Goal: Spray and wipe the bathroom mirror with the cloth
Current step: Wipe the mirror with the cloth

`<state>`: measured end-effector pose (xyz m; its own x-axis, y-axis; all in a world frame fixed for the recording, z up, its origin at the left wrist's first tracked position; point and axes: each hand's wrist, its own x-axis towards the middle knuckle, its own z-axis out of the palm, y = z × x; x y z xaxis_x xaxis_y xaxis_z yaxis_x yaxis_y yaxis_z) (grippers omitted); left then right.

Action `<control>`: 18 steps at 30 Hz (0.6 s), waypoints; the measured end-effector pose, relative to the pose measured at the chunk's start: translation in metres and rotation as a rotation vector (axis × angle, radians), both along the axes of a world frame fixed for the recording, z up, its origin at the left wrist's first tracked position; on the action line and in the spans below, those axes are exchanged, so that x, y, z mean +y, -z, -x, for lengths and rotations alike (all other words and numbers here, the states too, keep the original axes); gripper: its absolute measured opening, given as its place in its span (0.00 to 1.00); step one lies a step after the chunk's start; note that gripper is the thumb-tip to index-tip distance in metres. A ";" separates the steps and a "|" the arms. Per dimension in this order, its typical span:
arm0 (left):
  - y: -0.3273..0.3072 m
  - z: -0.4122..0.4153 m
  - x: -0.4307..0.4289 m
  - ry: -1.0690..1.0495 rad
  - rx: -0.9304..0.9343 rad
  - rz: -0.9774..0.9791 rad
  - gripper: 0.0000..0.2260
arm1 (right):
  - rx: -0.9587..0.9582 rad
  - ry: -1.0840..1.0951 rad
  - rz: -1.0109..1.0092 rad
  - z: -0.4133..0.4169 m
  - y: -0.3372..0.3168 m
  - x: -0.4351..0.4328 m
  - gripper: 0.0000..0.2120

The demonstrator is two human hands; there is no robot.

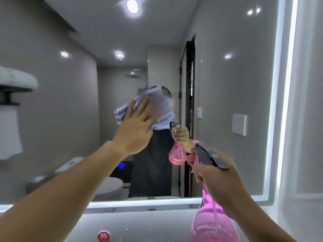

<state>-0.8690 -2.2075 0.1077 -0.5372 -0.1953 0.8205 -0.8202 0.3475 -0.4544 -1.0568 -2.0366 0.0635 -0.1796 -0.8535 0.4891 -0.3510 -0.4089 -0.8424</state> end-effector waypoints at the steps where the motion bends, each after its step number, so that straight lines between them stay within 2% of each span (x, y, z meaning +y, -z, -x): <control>1: 0.034 0.002 0.007 0.031 -0.171 -0.005 0.27 | -0.013 0.006 0.005 0.000 -0.001 -0.001 0.06; 3: 0.079 -0.004 0.021 0.028 -0.515 -0.048 0.25 | -0.028 0.017 0.011 0.000 -0.003 -0.001 0.04; 5: 0.069 -0.020 0.014 0.017 -0.624 -0.001 0.25 | -0.033 0.048 0.004 0.001 -0.005 0.000 0.04; 6: 0.051 -0.027 0.009 0.015 -0.560 0.043 0.25 | -0.036 0.062 0.003 0.002 -0.006 0.001 0.05; 9: -0.021 -0.044 0.002 0.033 -0.127 0.087 0.22 | -0.015 0.059 0.010 0.006 -0.011 0.003 0.06; 11: -0.066 -0.042 -0.003 0.021 0.114 0.046 0.23 | 0.016 0.035 0.021 0.009 -0.012 0.005 0.06; 13: -0.087 -0.016 -0.005 0.004 0.277 -0.032 0.25 | 0.045 0.037 0.043 0.009 -0.011 0.009 0.06; 15: -0.070 0.027 0.002 0.043 0.255 -0.035 0.26 | 0.055 0.062 0.064 0.005 -0.009 0.014 0.04; 17: -0.014 0.062 0.012 0.154 0.033 -0.080 0.25 | -0.003 0.041 0.061 0.001 -0.008 0.018 0.02; 18: 0.026 0.071 0.017 0.187 -0.141 -0.091 0.24 | -0.034 0.019 0.066 0.001 -0.006 0.019 0.05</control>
